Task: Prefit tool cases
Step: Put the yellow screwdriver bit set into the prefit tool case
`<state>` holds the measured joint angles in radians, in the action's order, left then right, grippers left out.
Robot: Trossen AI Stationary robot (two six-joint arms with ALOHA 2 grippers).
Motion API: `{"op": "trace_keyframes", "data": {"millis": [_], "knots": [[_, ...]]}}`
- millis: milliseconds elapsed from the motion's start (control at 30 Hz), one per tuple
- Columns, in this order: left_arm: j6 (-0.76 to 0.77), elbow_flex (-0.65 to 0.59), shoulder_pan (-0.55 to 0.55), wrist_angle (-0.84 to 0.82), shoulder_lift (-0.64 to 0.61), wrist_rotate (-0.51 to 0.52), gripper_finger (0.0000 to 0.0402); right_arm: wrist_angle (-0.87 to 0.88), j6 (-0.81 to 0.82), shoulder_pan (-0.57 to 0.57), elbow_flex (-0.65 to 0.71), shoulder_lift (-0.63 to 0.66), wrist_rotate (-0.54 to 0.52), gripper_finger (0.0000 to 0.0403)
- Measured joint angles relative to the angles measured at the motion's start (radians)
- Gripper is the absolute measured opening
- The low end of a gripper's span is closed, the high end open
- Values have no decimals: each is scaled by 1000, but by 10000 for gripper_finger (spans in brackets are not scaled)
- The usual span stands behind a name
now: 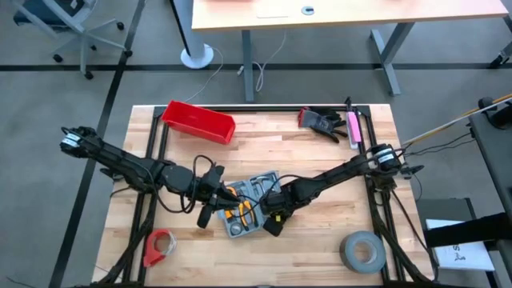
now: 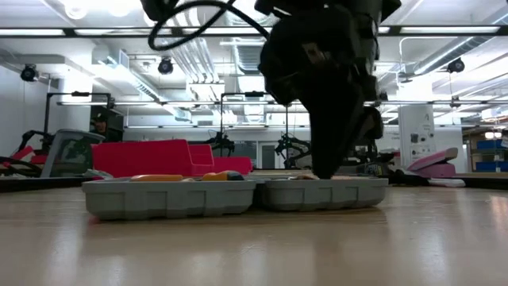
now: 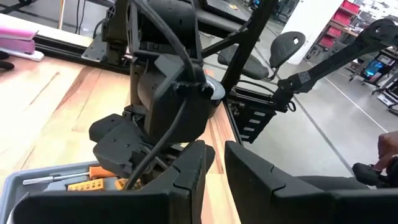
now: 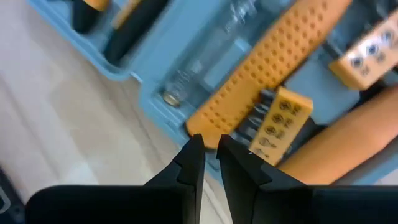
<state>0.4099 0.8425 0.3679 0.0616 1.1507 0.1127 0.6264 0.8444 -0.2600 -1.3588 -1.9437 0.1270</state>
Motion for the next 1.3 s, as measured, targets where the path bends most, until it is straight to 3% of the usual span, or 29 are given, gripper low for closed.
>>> {"op": "trace_keyframes", "data": {"millis": [333, 567, 767, 1067, 1300], "knots": [[2, 0, 4, 0, -2, -1, 66, 134, -147, 0, -88, 3, -108, 31], [2, 0, 4, 1, -5, -1, 66, 150, -550, -19, -91, 4, -125, 67], [-21, 0, 4, 4, -22, 0, 66, 150, -745, -23, -91, 4, -132, 111], [-57, 0, 3, 14, -70, 34, 66, 164, -868, -23, -91, 1, -133, 171], [-52, 0, 3, 12, -72, 36, 66, 160, -885, -15, -48, -10, -153, 169]]}}
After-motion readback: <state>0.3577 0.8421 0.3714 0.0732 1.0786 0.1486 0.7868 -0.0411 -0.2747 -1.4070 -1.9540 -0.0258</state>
